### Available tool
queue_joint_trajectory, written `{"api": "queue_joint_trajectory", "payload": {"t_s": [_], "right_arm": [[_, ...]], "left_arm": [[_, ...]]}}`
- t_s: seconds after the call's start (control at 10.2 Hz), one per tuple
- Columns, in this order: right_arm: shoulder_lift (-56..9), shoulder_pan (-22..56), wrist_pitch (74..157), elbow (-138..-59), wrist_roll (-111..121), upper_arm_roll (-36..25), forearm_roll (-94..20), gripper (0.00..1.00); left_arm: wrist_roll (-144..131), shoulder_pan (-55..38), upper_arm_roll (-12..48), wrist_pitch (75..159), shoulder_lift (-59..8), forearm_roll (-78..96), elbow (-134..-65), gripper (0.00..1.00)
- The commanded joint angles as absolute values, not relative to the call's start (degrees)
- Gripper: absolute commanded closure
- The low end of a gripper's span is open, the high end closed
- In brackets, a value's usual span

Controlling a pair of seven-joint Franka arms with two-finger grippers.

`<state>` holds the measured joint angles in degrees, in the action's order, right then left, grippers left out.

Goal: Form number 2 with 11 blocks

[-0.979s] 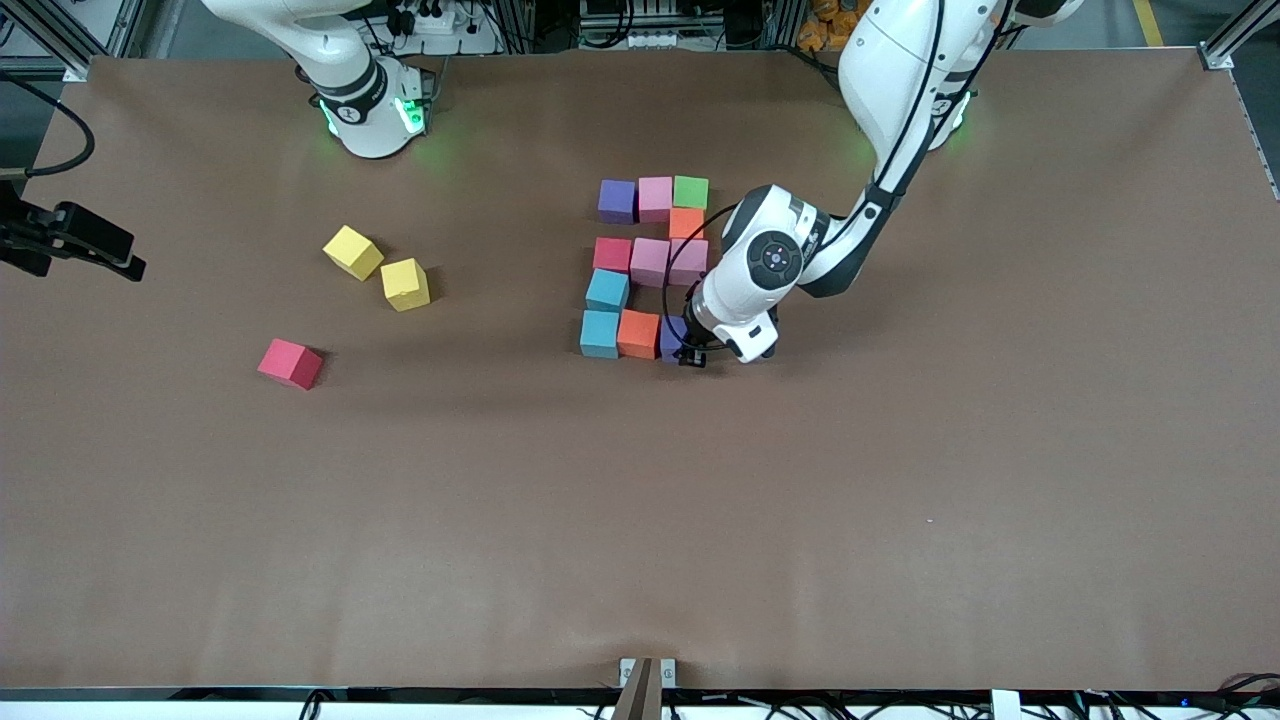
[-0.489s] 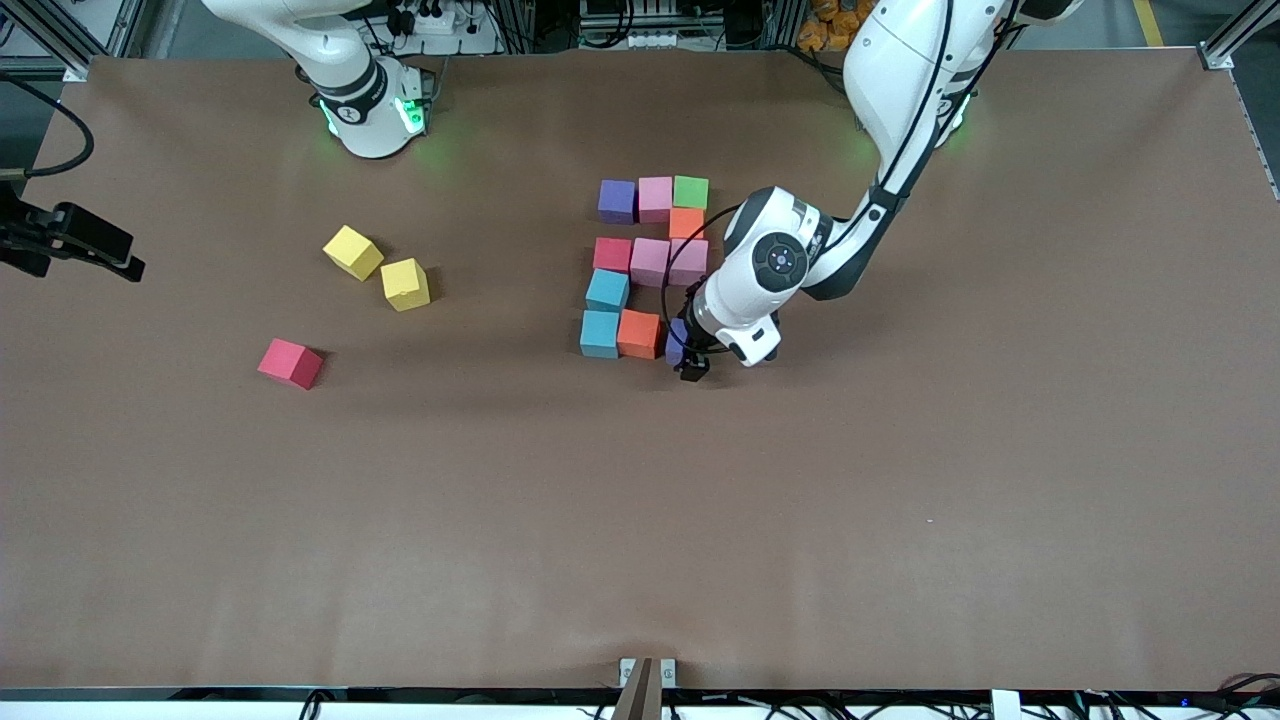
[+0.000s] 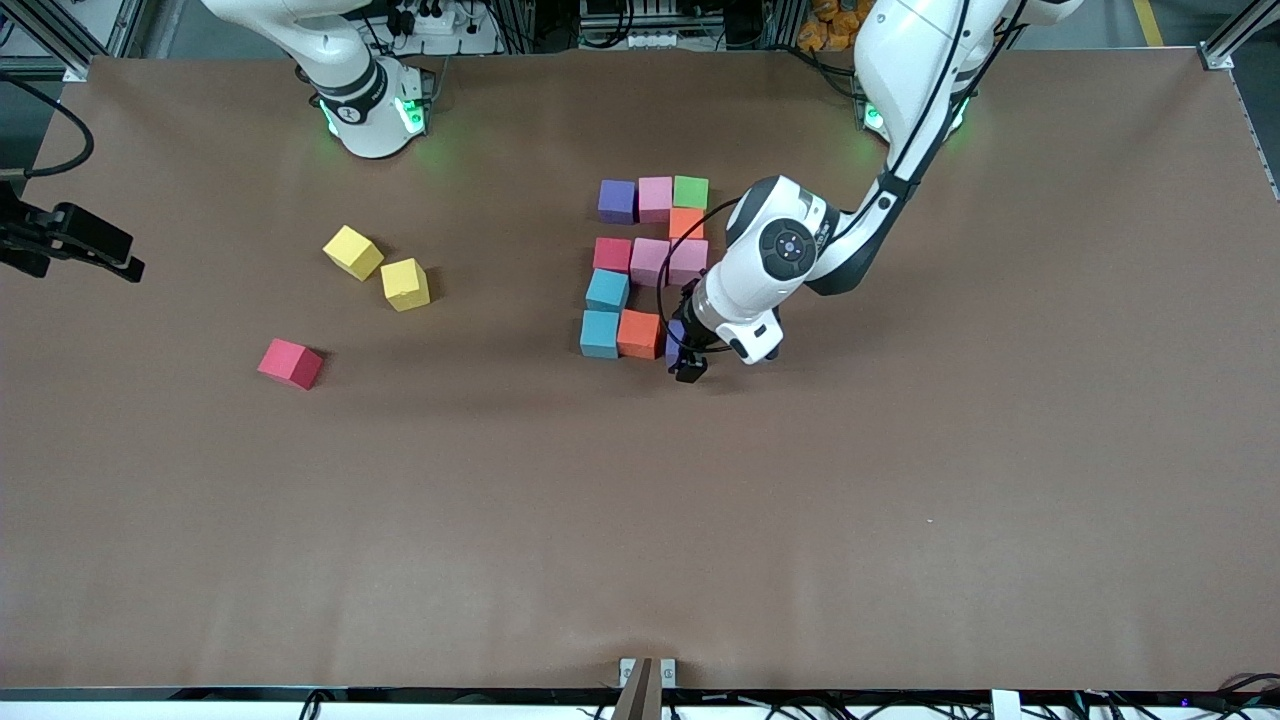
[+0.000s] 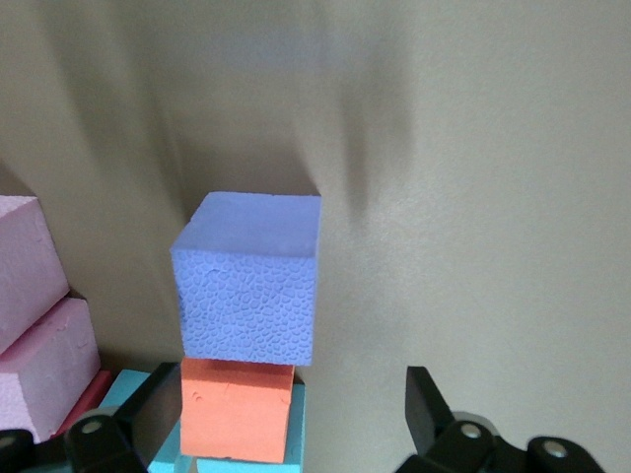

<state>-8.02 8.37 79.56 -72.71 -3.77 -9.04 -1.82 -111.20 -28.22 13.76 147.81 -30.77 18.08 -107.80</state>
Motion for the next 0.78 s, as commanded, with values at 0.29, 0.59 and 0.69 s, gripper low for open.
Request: {"api": "queue_joint_trajectory", "payload": {"t_s": [0.29, 0.59, 0.69], "right_arm": [[-7.7, 7.2, 79.7, -72.9, -4.3, -7.9, -0.8, 0.00], [-7.7, 7.5, 79.7, -72.9, -4.3, -7.9, -0.8, 0.00], [-7.7, 7.6, 79.7, -72.9, -4.3, -7.9, -0.8, 0.00]], "left_arm": [[-105.1, -22.3, 14.5, 136.6, -22.6, 16.9, -106.6, 0.00], [-87.1, -15.7, 14.4, 127.6, -17.5, 16.9, -105.0, 0.00], [-78.2, -13.3, 14.3, 124.1, -16.0, 16.9, -103.9, 0.00]]}}
